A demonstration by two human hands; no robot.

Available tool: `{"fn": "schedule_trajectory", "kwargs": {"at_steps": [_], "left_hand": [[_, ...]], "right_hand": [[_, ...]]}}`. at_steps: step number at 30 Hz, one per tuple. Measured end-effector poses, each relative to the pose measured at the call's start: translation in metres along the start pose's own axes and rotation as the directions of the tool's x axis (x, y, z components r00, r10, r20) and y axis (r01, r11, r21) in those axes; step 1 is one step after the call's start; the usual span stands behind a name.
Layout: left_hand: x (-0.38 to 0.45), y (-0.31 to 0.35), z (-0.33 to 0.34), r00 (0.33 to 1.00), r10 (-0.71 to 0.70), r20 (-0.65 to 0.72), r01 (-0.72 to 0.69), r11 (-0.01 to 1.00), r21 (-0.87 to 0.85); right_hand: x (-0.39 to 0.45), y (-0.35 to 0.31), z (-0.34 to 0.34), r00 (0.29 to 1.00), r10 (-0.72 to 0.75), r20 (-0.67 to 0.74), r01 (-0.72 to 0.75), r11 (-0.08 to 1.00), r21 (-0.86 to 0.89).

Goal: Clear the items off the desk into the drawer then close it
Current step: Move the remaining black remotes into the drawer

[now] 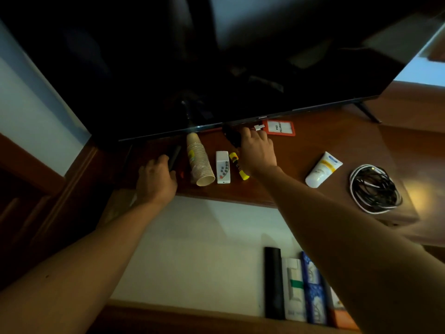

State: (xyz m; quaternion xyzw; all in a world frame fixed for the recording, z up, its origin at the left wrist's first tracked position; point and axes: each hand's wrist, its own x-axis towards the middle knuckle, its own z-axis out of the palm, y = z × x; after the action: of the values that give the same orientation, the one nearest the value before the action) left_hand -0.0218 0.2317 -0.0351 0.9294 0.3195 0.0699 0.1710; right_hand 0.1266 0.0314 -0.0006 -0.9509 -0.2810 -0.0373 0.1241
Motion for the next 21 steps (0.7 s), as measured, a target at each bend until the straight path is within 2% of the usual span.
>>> {"fn": "schedule_trajectory", "kwargs": {"at_steps": [6, 10, 14, 17, 21], "left_hand": [[-0.082, 0.013, 0.02, 0.998, -0.063, 0.012, 0.063, 0.993, -0.103], [-0.136, 0.026, 0.035, 0.996, -0.086, -0.003, 0.083, 0.973, -0.217], [-0.182, 0.032, 0.053, 0.994, -0.106, 0.003, 0.102, 0.952, -0.288], [-0.202, 0.033, 0.067, 0.995, -0.076, 0.066, 0.092, 0.956, -0.279], [-0.211, 0.038, 0.082, 0.982, -0.007, 0.189, 0.057, 0.964, -0.261]], "right_hand": [[-0.072, 0.019, -0.006, 0.991, 0.122, -0.05, -0.112, 0.979, 0.173], [-0.125, 0.025, 0.001, 0.966, 0.251, -0.069, -0.209, 0.906, 0.368], [-0.18, 0.035, 0.017, 0.959, 0.278, -0.063, -0.217, 0.856, 0.469], [-0.211, 0.041, 0.03, 0.964, 0.266, -0.001, -0.236, 0.856, 0.459], [-0.244, 0.037, 0.046, 0.948, 0.266, 0.177, -0.316, 0.861, 0.399]]}}
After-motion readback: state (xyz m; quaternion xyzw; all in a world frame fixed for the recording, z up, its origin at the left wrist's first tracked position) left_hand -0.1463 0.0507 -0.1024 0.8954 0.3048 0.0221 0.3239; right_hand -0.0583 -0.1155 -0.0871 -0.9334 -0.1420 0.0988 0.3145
